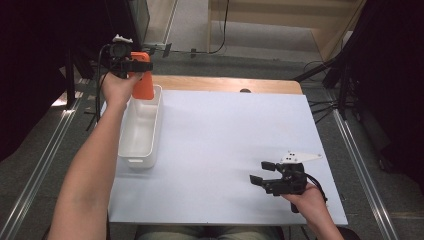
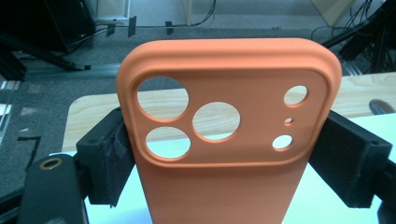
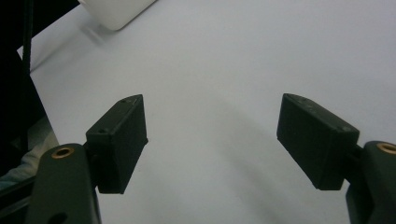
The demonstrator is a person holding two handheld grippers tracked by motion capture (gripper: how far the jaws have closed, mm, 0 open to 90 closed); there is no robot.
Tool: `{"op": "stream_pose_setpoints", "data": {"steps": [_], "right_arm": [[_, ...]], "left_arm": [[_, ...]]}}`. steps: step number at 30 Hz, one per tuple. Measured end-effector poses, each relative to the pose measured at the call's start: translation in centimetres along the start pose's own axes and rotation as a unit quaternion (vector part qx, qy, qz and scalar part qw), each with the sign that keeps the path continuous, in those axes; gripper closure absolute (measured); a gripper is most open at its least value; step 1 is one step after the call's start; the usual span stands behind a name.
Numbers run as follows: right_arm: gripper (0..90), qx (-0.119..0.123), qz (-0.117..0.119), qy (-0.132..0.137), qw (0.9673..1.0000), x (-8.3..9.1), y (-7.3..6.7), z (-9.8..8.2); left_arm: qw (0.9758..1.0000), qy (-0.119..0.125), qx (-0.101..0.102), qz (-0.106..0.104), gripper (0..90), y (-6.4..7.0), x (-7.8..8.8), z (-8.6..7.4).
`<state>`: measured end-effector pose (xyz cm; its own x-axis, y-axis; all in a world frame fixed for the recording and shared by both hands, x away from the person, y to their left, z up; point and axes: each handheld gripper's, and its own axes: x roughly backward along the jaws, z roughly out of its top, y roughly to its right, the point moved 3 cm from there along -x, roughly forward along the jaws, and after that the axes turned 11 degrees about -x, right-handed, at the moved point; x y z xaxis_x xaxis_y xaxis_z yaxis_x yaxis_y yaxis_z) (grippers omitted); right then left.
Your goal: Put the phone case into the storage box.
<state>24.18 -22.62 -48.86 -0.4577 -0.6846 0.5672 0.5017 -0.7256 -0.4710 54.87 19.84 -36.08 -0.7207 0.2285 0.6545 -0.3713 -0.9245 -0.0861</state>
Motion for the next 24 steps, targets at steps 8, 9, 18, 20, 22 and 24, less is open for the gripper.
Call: {"op": "stream_pose_setpoints", "data": {"steps": [8, 9, 18, 20, 22, 24], "right_arm": [[23.1, 0.0, 0.001, -0.001, 1.0, 0.0, 0.0, 0.0], [23.1, 0.0, 0.001, 0.0, 1.0, 0.0, 0.0, 0.0], [23.2, 0.002, 0.002, -0.001, 1.0, -0.1, 0.0, 0.0], [23.1, 0.002, 0.002, -0.002, 1.0, 0.0, 0.0, 0.0], [23.1, 0.002, 0.002, -0.001, 1.0, 0.0, 0.0, 0.0], [23.1, 0.002, 0.002, -0.001, 1.0, -0.1, 0.0, 0.0]], "left_arm": [[1.0, -0.004, 0.004, 0.001, 15.3, 0.4, -0.9, -1.1], [1.0, -0.005, 0.006, 0.002, 15.3, 0.4, -0.9, -1.2], [0.9999, -0.008, -0.003, 0.011, 15.2, 0.8, -1.6, -2.2], [0.9999, -0.009, -0.002, 0.012, 15.2, 0.8, -1.7, -2.5], [0.9999, -0.01, -0.003, 0.013, 15.2, 0.9, -1.9, -2.7], [0.9999, -0.01, 0.0, 0.012, 15.2, 1.0, -2.1, -3.0]]}}
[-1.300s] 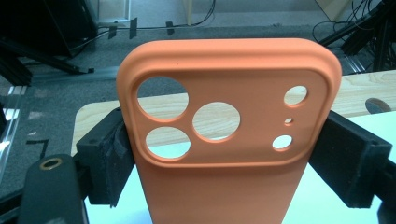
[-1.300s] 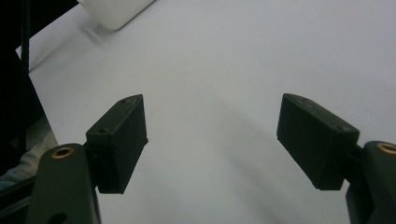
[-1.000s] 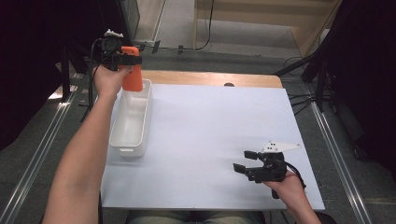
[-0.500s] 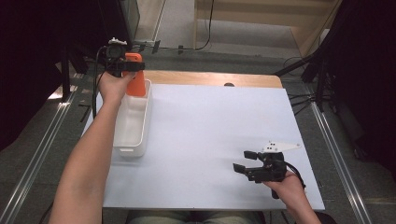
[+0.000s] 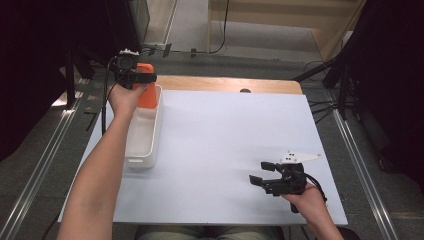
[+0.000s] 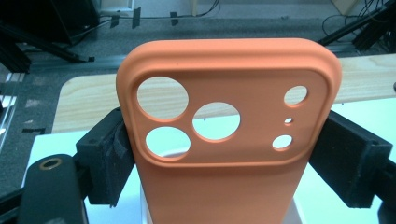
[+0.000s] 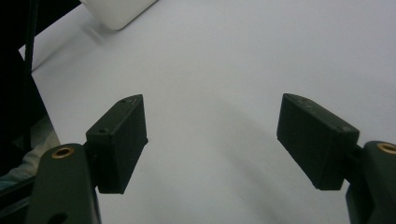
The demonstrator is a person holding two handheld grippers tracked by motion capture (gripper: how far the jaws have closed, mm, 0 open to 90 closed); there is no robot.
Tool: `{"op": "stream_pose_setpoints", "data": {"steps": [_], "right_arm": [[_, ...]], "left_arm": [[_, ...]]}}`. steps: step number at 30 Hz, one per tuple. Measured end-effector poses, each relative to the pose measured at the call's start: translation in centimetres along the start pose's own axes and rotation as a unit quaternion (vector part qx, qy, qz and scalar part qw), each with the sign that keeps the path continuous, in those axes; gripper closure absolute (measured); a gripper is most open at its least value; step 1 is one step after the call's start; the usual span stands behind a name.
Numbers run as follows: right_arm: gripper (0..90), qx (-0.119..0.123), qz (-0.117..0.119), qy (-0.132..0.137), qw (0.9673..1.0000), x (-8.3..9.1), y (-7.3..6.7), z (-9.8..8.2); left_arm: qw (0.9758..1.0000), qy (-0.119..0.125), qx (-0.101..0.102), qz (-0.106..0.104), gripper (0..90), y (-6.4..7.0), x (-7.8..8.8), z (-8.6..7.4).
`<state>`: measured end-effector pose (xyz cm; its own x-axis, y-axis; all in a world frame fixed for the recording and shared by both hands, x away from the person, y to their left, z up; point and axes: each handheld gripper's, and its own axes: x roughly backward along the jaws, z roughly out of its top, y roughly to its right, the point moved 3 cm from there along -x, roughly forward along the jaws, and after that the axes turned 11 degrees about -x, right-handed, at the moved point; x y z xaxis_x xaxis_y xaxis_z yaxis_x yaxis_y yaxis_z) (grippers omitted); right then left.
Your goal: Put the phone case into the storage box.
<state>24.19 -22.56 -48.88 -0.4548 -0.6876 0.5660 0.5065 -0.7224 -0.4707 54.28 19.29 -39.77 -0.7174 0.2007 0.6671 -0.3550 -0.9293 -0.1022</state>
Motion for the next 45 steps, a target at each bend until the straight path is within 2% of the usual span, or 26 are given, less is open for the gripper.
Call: {"op": "stream_pose_setpoints", "data": {"steps": [18, 35, 38, 45], "right_arm": [[23.1, -0.002, 0.001, 0.001, 1.0, 0.0, -0.1, 0.0], [23.1, -0.001, -0.001, 0.001, 1.0, 0.0, -0.1, 0.0], [23.1, -0.002, 0.0, 0.0, 1.0, 0.0, -0.1, 0.0], [23.1, -0.002, 0.001, -0.003, 1.0, -0.1, -0.1, 0.0]], "left_arm": [[0.9999, -0.012, 0.002, -0.004, 15.0, 0.6, -1.2, -1.9], [0.9996, -0.027, 0.002, 0.001, 14.8, 0.8, -1.8, -2.8], [0.9996, -0.027, 0.006, -0.004, 14.8, 0.9, -1.9, -2.9], [0.9994, -0.036, -0.003, 0.003, 14.8, 1.2, -2.2, -3.0]]}}
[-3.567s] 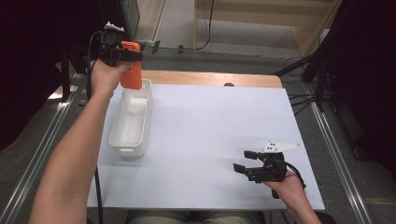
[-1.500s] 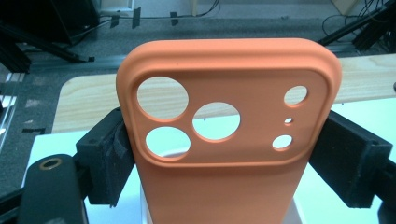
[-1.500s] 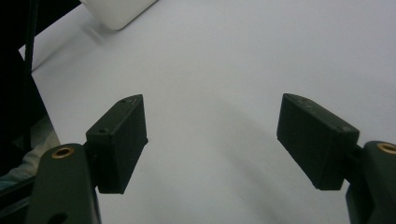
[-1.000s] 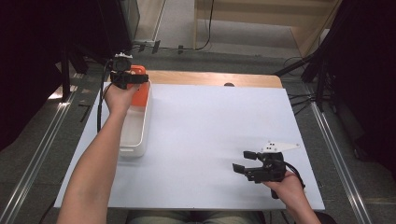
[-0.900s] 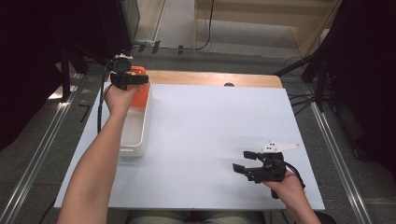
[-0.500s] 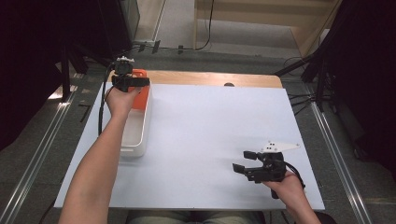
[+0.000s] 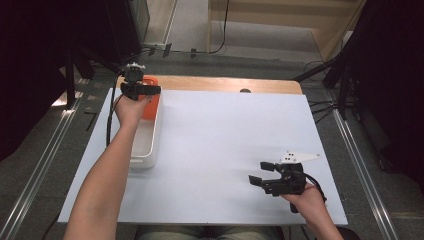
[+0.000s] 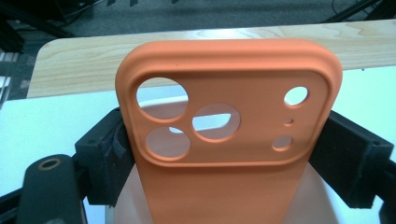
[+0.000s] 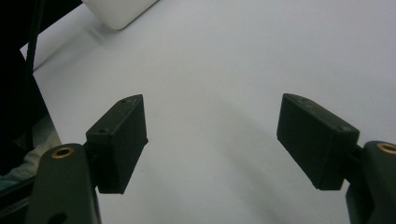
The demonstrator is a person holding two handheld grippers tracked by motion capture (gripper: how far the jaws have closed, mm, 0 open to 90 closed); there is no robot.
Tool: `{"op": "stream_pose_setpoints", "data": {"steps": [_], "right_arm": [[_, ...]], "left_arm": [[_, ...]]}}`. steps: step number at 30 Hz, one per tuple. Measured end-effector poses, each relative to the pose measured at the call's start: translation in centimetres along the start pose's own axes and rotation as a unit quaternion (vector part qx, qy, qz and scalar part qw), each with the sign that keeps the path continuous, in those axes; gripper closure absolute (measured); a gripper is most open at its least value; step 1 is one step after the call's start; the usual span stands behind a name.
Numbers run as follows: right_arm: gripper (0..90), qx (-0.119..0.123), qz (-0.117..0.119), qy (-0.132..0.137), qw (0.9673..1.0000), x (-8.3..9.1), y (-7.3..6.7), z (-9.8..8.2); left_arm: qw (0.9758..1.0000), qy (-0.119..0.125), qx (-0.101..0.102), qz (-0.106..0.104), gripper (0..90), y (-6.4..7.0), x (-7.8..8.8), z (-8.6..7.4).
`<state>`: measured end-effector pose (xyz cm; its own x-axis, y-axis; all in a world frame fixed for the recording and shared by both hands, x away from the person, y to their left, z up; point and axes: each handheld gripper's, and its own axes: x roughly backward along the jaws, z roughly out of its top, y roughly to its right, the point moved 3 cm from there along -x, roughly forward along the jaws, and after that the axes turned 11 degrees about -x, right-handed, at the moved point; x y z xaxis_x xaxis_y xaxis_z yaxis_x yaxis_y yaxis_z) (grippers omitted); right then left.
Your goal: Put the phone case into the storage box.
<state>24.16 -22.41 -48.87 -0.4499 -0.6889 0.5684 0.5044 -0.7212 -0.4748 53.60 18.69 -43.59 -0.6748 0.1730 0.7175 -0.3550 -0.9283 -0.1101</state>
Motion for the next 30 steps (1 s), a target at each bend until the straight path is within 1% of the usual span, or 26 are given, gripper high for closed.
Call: {"op": "stream_pose_setpoints", "data": {"steps": [1, 8, 12, 15, 17, 18, 19, 23, 24, 26, 30], "right_arm": [[23.1, 0.001, 0.0, 0.001, 1.0, 0.02, 0.01, 0.01], [23.2, -0.001, 0.001, 0.002, 1.0, 0.03, 0.0, 0.0], [23.1, 0.0, 0.0, 0.001, 1.0, 0.03, 0.0, 0.0], [23.1, 0.0, 0.0, 0.001, 1.0, 0.03, 0.01, 0.0], [23.1, 0.0, 0.0, 0.001, 1.0, 0.03, 0.0, 0.0], [23.1, 0.001, 0.001, 0.001, 1.0, 0.04, -0.01, 0.0], [23.1, 0.001, 0.001, 0.001, 1.0, 0.03, -0.01, 0.0], [23.1, 0.002, 0.001, 0.001, 1.0, 0.02, -0.01, 0.0], [23.2, 0.002, 0.001, 0.001, 1.0, 0.02, -0.02, 0.0], [23.1, 0.002, 0.003, 0.001, 1.0, 0.03, -0.05, -0.01], [23.2, 0.002, 0.003, 0.0, 1.0, 0.03, -0.04, -0.02]], "left_arm": [[1.0, 0.001, 0.003, 0.0, 14.8, 0.02, -0.04, -0.01], [1.0, -0.001, 0.003, -0.002, 14.7, -0.08, -0.01, -0.02], [1.0, 0.0, 0.0, -0.005, 14.5, -0.09, -0.03, -0.04], [1.0, 0.0, -0.006, -0.006, 14.3, -0.05, -0.05, -0.07], [0.9999, 0.004, -0.013, 0.006, 14.0, 0.1, -0.04, -0.02], [0.9997, 0.006, -0.021, 0.015, 13.5, 0.18, 0.03, 0.03], [0.9996, 0.01, -0.02, 0.016, 12.7, 0.24, 0.11, 0.1], [0.9997, 0.024, -0.005, 0.003, 9.7, 0.01, 0.44, 0.4], [0.9996, 0.026, 0.001, -0.006, 9.8, -0.06, 0.48, 0.43], [0.9997, 0.024, 0.001, -0.005, 9.7, -0.21, 0.57, 0.46], [0.9996, 0.023, 0.005, -0.016, 9.7, -0.42, 0.94, 0.6]]}}
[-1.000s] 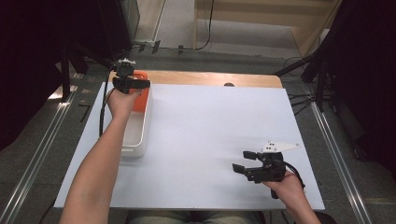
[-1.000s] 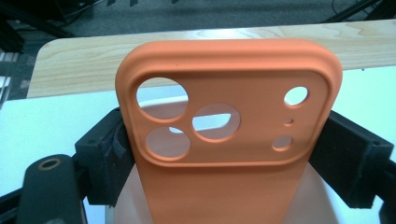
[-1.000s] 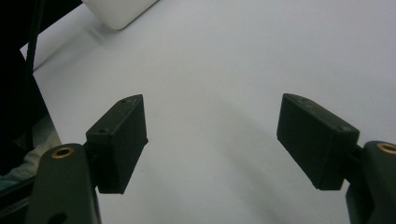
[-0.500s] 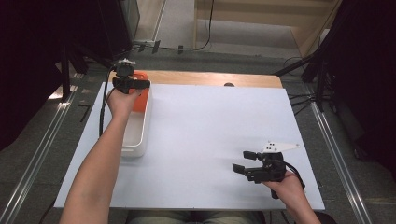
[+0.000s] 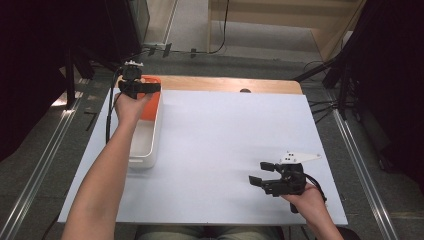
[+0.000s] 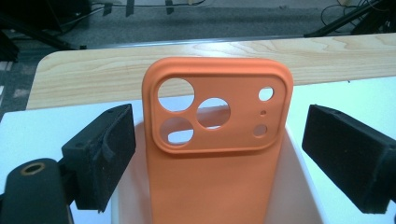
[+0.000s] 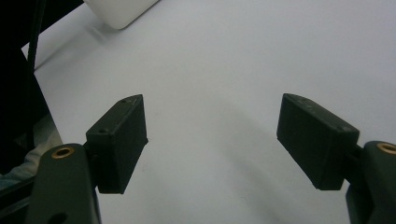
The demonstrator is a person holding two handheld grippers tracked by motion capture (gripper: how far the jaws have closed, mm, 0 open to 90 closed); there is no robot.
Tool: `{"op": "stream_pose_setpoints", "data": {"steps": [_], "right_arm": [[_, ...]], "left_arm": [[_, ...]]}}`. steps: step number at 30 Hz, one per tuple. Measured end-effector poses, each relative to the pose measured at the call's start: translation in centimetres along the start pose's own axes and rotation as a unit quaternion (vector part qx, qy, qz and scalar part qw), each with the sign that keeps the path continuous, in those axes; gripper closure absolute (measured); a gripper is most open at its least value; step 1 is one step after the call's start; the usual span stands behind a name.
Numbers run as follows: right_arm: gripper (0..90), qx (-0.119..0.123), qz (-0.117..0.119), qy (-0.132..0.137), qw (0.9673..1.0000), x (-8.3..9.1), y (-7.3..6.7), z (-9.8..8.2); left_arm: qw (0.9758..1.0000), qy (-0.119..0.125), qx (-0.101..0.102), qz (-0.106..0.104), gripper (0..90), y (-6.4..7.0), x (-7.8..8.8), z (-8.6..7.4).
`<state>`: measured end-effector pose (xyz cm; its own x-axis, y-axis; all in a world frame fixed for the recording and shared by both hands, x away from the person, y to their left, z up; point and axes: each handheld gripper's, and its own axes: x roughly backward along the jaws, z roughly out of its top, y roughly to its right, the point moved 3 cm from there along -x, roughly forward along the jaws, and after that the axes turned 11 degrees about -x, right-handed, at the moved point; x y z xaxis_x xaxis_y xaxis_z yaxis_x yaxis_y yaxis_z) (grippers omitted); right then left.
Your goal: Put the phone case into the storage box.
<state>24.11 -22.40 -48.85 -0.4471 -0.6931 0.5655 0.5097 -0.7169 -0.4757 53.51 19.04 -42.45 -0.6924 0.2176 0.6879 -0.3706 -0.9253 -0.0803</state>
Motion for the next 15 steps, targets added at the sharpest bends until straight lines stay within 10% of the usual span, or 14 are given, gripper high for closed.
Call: {"op": "stream_pose_setpoints", "data": {"steps": [15], "right_arm": [[23.2, -0.001, 0.001, -0.002, 1.0, -0.1, -0.1, 0.0]], "left_arm": [[0.9987, -0.004, -0.012, -0.05, 9.8, 0.3, 2.5, 1.9]]}}
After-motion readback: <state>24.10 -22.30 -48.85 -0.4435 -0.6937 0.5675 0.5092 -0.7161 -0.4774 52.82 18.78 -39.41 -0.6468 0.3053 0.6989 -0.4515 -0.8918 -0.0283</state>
